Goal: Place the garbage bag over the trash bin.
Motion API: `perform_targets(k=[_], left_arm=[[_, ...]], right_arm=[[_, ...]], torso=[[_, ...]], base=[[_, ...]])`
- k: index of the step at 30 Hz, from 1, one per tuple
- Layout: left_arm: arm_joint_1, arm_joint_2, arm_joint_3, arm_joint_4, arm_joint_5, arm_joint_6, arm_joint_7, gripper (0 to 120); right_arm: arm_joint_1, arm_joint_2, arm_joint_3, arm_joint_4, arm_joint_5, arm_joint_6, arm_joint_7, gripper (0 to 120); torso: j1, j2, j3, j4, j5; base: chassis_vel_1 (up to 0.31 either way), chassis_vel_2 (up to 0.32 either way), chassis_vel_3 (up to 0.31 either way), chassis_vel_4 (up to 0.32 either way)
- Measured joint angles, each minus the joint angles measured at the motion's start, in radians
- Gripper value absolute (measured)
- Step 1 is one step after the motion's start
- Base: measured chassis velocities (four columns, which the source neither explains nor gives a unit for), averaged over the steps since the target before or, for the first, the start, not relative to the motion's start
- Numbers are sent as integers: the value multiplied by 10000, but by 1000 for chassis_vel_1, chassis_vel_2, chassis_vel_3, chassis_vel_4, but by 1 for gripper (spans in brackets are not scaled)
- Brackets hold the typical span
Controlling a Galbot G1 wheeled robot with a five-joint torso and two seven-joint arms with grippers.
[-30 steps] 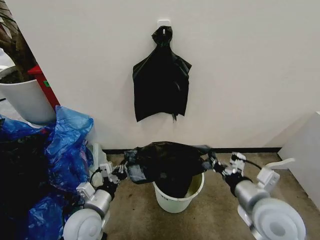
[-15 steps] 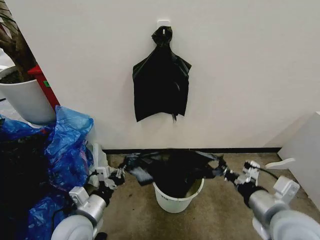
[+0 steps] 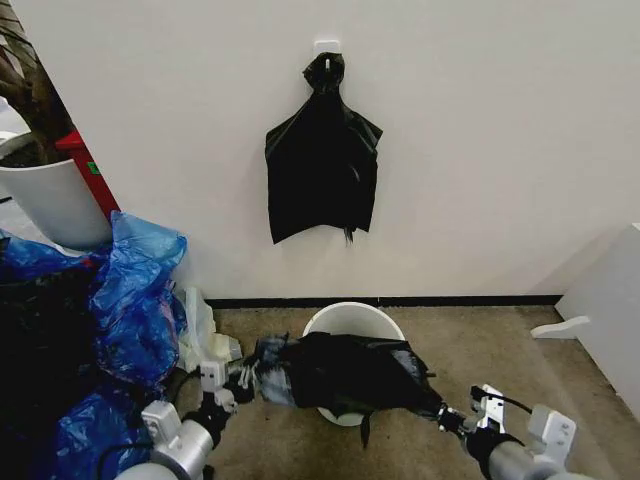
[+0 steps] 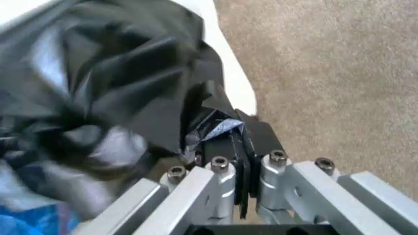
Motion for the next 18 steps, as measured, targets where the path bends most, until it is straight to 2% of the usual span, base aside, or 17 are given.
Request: perform_targets(k=[6, 12, 18], left_arm=[[-331, -764, 285, 713, 684, -9, 78, 0], [-749, -1229, 491, 1339, 1349, -35, 208, 0], [-1157, -1778, 672, 2514, 2255, -561, 440, 0]], right_arm=[[209, 169, -284, -1210, -765, 396, -752, 0], [439, 269, -356, -2294, -1274, 894, -1353, 0], [806, 367, -365, -2860, -1334, 1160, -1558, 0]], torso=[[0, 0, 0, 1, 1], [0, 0, 0, -1, 4], [0, 0, 1, 0, 2]], base=[[0, 0, 0, 0], [0, 0, 0, 0], [0, 0, 0, 0]])
